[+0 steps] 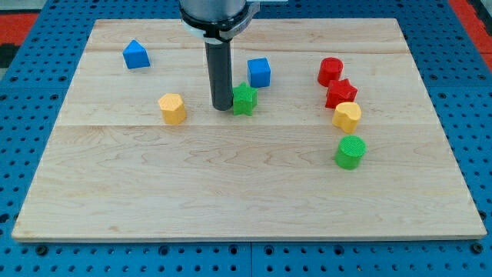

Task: Move the yellow hexagon below the green star

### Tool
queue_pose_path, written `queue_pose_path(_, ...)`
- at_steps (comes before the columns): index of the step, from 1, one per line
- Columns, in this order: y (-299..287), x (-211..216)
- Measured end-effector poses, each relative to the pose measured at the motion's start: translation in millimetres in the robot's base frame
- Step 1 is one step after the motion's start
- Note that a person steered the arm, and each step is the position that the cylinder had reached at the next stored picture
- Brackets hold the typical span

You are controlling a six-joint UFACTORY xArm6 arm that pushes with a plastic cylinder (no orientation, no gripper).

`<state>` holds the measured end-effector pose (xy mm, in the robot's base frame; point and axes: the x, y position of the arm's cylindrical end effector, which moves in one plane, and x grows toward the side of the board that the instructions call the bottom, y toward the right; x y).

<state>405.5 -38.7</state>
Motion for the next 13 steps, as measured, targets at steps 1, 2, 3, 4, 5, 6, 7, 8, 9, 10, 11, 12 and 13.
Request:
queue_pose_path(1, 10.8, -1.3)
queue_pose_path(2, 10.8, -1.2)
queue_pose_path(3, 10.5, 1.1)
queue_pose_path(4, -6.2, 35.9)
queue_pose_path(5, -84.8, 80.5)
queue_pose_path(6, -163.0, 71.0)
queue_pose_path(7, -172.2, 15.8)
queue_pose_path(8, -109.5, -9.0)
queue_pose_path(9, -49.7, -9.2)
queue_pose_path(10, -47.2, 9.6)
queue_pose_path(11, -55.0, 22.8)
queue_pose_path(12, -102.9, 19.8)
queue_pose_path(13, -97.3, 58.2)
